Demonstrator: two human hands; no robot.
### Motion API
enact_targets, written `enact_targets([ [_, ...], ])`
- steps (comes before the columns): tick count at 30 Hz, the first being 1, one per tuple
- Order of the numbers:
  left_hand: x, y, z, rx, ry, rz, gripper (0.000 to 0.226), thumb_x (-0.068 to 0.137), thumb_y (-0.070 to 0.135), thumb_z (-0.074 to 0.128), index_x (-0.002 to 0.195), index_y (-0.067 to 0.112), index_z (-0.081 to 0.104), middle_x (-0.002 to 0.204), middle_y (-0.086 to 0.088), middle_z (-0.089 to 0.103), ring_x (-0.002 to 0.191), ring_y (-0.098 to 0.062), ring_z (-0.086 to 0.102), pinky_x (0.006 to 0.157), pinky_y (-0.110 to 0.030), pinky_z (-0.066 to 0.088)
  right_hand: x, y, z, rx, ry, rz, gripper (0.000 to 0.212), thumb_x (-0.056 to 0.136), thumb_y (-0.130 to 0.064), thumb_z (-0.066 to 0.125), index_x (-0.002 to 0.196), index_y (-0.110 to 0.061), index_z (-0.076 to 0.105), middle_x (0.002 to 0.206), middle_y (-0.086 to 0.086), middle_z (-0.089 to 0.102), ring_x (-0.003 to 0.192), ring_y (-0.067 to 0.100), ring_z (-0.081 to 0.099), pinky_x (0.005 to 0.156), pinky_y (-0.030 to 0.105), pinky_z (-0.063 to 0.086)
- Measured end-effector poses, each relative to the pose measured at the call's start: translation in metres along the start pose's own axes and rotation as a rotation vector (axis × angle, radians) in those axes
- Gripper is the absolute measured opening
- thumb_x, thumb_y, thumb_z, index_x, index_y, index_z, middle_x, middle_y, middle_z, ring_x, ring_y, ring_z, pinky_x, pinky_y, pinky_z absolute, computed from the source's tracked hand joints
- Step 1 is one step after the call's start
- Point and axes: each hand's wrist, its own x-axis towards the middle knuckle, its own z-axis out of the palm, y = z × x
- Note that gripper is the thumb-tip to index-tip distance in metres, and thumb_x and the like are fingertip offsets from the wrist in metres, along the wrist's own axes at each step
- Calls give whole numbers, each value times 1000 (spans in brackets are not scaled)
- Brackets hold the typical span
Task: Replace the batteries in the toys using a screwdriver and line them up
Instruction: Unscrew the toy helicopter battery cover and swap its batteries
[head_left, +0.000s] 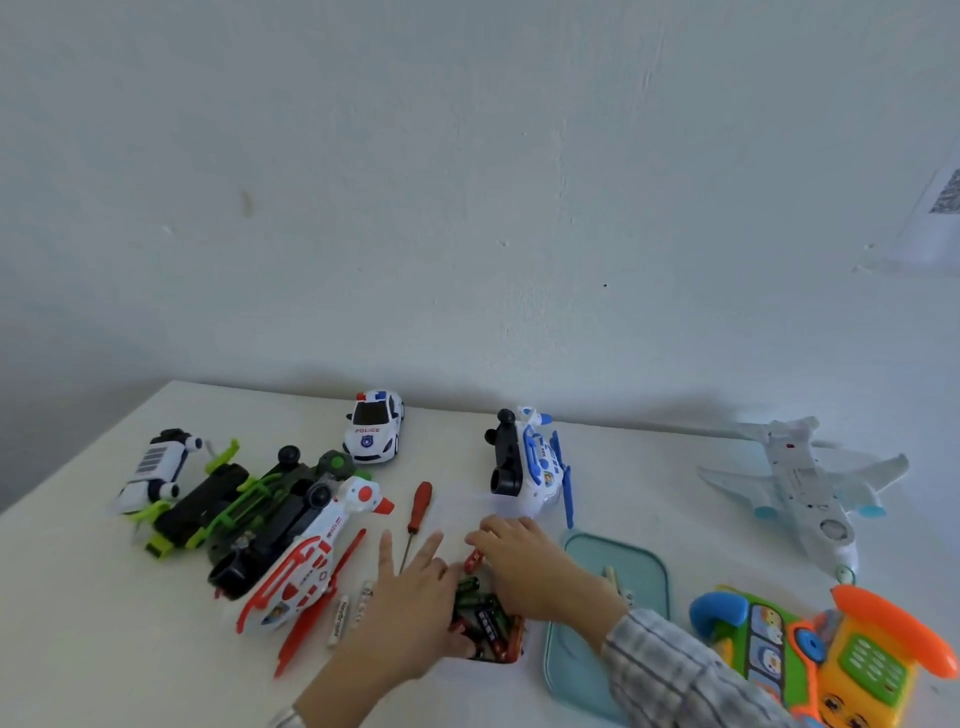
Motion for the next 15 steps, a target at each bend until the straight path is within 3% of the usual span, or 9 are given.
enact_targets([
  [6, 8, -4, 0, 27, -10, 43, 66, 90, 55, 53, 136, 11, 38, 140, -9, 41, 143, -24, 12, 113, -60, -7, 6, -3, 12, -117, 45, -1, 43, 89, -27, 42, 132, -24, 44, 125, 6, 48, 102, 28, 50, 94, 41, 29],
  [10, 8, 2, -4, 248, -8, 99, 43, 96, 39, 51, 124, 6, 47, 123, -12, 50, 129, -29, 31, 106, -66, -15, 7, -5, 14, -169, 48, 11, 29, 94, -26, 40, 123, -19, 43, 113, 13, 51, 86, 29, 55, 88, 42, 31],
  [15, 11, 3, -7, 298, -37, 135, 31, 98, 30, 48, 118, 7, 54, 116, -13, 56, 122, -29, 37, 111, -68, -5, 6, -10, 8, -218, 0, 17, 23, 93, -14, 45, 116, -11, 48, 107, 16, 56, 94, 29, 54, 92, 42, 32],
])
